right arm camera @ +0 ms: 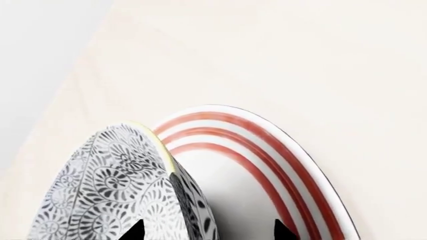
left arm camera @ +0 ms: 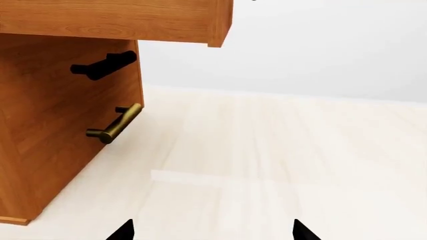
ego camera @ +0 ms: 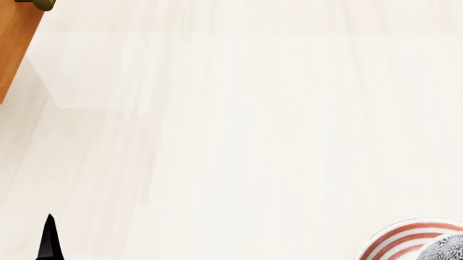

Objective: Put the bowl on the plate.

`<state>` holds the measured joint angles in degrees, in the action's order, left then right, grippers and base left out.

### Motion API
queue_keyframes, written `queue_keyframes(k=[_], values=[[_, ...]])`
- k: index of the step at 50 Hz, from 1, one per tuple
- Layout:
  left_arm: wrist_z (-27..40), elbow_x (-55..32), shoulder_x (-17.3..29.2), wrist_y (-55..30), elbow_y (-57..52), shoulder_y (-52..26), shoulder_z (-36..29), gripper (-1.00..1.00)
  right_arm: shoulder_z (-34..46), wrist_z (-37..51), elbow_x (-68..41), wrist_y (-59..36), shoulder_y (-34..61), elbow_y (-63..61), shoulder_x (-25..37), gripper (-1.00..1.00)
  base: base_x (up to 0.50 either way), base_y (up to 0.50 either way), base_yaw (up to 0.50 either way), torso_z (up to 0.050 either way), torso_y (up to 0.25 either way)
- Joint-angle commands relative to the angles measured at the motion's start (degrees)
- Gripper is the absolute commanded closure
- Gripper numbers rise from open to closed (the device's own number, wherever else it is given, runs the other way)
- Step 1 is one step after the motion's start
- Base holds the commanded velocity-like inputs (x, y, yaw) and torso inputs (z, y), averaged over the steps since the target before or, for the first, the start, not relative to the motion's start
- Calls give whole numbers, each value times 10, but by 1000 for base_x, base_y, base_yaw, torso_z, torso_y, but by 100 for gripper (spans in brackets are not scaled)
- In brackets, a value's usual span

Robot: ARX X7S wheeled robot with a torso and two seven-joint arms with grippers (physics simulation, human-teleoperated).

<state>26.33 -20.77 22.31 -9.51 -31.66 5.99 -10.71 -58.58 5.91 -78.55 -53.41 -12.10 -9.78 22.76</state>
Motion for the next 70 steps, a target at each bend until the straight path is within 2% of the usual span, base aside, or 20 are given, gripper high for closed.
queue_keyframes(k=[1, 24, 49, 57, 70], values=[[-24, -4, -14, 2, -6, 3, 6, -100, -18, -11, -7, 3, -7, -9, -13, -100, 0, 0, 0, 0, 0], [-22, -7, -12, 3, -5, 2, 2, -100, -91, 34, -114, -23, -65, -102, -16, -100, 0, 0, 0, 0, 0], [-17, -8, -7, 3, -13, 6, -1, -100, -157, 9, -147, -23, -128, -119, -31, -100, 0, 0, 0, 0, 0], [-17, -8, -4, 5, -10, 4, 0, -100, -189, 50, -220, -22, -147, -184, -32, -100, 0, 0, 0, 0, 0], [-4, 18, 47, -54, -25, -47, 18, -100, -201, 85, -205, -9, -132, -258, -23, -100, 0, 0, 0, 0, 0]])
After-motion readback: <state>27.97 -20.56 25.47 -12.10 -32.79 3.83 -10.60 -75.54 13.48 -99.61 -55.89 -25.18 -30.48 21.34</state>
